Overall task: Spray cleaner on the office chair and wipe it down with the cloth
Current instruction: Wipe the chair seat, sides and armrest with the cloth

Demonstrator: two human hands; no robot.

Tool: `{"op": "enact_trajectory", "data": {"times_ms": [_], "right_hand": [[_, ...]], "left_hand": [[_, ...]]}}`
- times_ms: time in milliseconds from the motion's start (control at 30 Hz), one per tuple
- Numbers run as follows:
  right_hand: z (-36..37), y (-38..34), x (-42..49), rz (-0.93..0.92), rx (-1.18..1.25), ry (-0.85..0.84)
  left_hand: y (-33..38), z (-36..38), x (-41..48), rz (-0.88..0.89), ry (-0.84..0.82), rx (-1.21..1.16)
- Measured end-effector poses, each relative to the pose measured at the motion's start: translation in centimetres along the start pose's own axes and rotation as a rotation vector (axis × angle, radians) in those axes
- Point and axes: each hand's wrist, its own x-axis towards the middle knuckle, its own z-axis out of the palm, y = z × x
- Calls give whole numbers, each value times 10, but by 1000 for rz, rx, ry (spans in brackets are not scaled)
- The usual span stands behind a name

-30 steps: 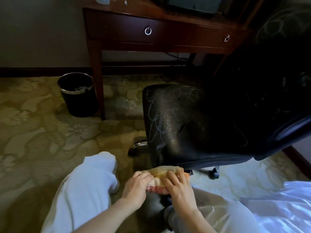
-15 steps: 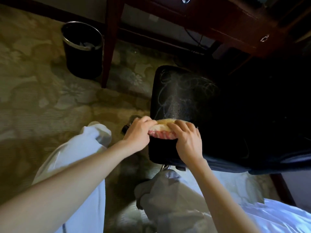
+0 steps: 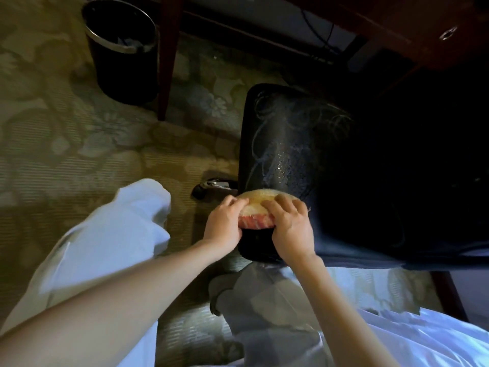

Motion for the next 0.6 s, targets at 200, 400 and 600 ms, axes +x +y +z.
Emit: {"op": "enact_trajectory", "data": {"times_ms": [200,400,600], "right_hand": [[-4,-4,-40,32,47,-61],[-15,12,-53,60,41,-174],[-14,26,-62,45,66,-176]], "left_hand": [[-1,12,-38,-20,-137,0],[6,26,-49,-11,-251,19],[6,40,-55,-31,-261,-5]]}}
